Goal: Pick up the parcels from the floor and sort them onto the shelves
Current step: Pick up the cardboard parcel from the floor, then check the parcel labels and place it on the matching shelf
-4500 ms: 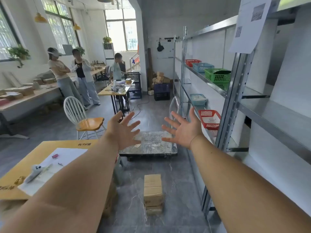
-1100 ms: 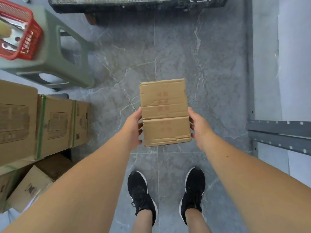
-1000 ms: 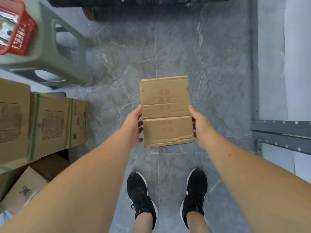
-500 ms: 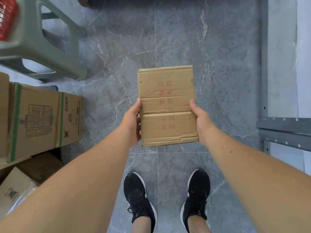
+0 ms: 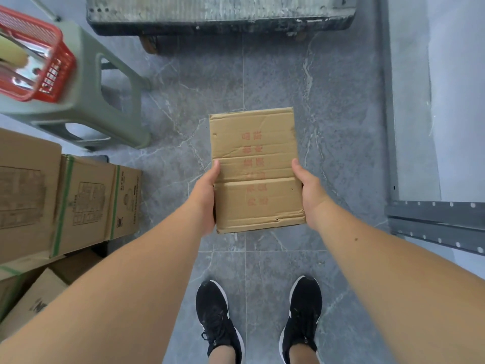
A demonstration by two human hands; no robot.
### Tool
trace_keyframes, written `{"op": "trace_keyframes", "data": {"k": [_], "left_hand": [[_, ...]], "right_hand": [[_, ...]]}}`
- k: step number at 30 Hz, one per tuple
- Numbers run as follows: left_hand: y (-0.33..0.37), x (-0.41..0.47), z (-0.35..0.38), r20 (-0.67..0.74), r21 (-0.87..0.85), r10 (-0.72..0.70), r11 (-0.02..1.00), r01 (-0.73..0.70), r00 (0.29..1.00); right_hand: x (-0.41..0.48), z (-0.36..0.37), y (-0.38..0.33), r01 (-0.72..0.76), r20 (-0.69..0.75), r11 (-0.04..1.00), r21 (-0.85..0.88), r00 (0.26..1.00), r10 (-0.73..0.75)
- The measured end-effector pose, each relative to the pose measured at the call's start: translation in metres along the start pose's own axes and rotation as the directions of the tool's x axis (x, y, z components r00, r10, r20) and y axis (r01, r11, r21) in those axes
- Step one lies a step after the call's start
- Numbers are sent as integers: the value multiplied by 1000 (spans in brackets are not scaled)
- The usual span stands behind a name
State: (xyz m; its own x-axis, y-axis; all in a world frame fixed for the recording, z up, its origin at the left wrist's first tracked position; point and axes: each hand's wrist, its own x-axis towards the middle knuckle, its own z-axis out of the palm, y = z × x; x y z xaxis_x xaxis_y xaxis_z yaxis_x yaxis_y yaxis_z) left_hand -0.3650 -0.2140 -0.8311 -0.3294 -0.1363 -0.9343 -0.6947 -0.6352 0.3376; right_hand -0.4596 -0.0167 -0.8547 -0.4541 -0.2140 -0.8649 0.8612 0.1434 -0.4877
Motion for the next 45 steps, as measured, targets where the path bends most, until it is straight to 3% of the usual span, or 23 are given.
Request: {"op": "trace_keyframes", "data": {"k": [10,22,33,37,45], "left_hand": [[70,-86,25,51,11,119,993,-120,992],[157,-203,54,134,-11,256,966,-257,957],[241,-334,90,71,-24,403,915,-403,912],[267,-387,97,130,-35,463,886,-463,877],[315,-502,125,80,1,668,743,-670,740]], "right_hand": [[-72,17,-83,60,26,997,46,998,-61],[-173,26,-200,171,20,976,-137,985,-170],[-289,40,-320,346,135,920,-187,936,-325],[-332,45,-358,394,169,901,-181,915,-366],[-444,63,-433,532,192,837,-128,842,-505]]}}
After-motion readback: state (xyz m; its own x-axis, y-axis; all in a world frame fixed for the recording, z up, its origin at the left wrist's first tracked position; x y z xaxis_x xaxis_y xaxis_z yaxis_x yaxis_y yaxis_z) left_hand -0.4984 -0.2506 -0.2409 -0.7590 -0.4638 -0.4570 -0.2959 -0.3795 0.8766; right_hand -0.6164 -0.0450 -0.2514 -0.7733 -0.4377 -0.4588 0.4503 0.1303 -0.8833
